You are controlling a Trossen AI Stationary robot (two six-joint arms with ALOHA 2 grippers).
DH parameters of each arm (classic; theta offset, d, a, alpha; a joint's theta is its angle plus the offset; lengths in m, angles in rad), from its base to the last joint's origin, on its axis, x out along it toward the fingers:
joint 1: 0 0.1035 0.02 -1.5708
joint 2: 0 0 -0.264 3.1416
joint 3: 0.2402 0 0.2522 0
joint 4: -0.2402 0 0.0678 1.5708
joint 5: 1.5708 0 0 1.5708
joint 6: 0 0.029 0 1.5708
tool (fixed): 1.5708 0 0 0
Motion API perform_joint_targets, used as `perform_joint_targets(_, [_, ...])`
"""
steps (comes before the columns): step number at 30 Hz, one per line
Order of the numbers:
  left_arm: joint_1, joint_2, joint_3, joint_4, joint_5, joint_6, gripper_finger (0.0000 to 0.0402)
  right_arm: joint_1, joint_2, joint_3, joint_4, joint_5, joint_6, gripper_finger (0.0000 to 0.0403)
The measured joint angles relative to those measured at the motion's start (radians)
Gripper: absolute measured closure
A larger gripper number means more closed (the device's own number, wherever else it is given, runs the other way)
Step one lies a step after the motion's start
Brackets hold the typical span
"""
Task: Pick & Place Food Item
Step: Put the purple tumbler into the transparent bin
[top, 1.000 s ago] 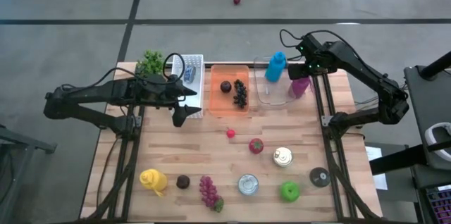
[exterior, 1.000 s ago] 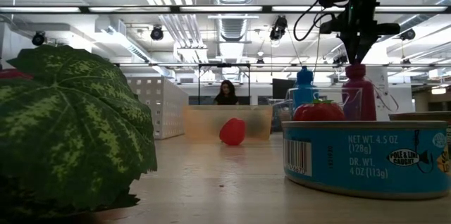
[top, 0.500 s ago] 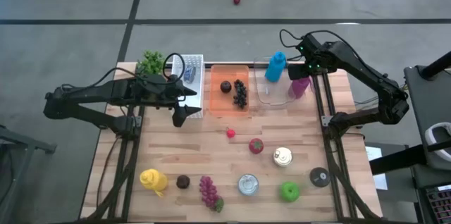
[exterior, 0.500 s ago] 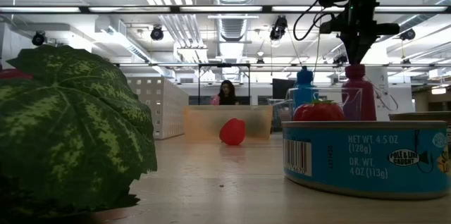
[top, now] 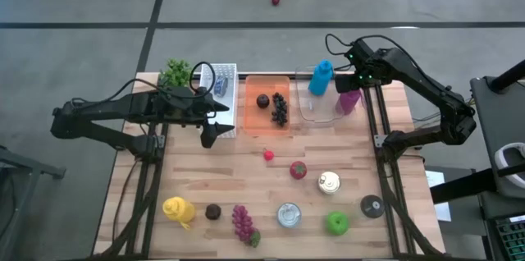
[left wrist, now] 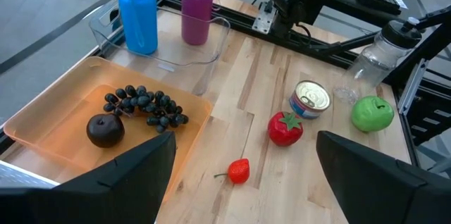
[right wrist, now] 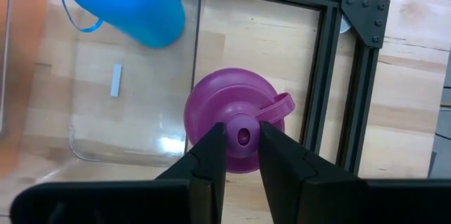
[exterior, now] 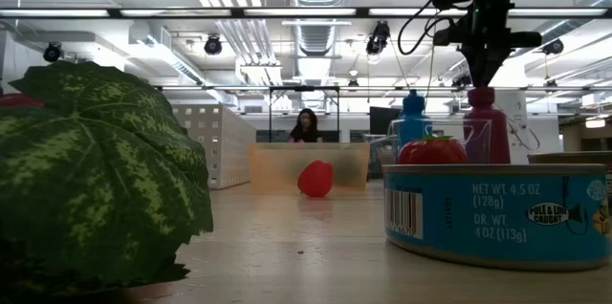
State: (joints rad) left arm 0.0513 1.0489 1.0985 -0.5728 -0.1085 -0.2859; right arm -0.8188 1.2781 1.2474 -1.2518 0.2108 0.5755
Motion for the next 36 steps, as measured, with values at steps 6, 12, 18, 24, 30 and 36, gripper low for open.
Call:
perform_joint_targets(6, [0.000,0.000,0.000,0.000,0.000,0.000,0.0053,0.000,-0.002,0.019,-0.001,0.000,-0.001,0.0338])
perform_joint_targets(12, [0.000,0.000,0.000,0.000,0.000,0.000,0.0055,0.000,-0.011,0.044,-0.009,0.000,-0.004,0.0338])
perform_joint_targets(18, [0.000,0.000,0.000,0.000,0.000,0.000,0.0053,0.000,-0.014,0.112,-0.052,0.000,-0.012,0.0337])
perform_joint_targets(24, [0.000,0.000,0.000,0.000,0.000,0.000,0.0055,-0.003,-0.015,0.185,-0.105,-0.002,-0.030,0.0337])
perform_joint_targets(30, [0.000,0.000,0.000,0.000,0.000,0.000,0.0050,-0.003,-0.015,0.261,-0.153,-0.001,-0.034,0.0337])
perform_joint_targets(36, [0.000,0.000,0.000,0.000,0.000,0.000,0.0049,-0.004,-0.015,0.316,-0.158,-0.001,-0.062,0.0337])
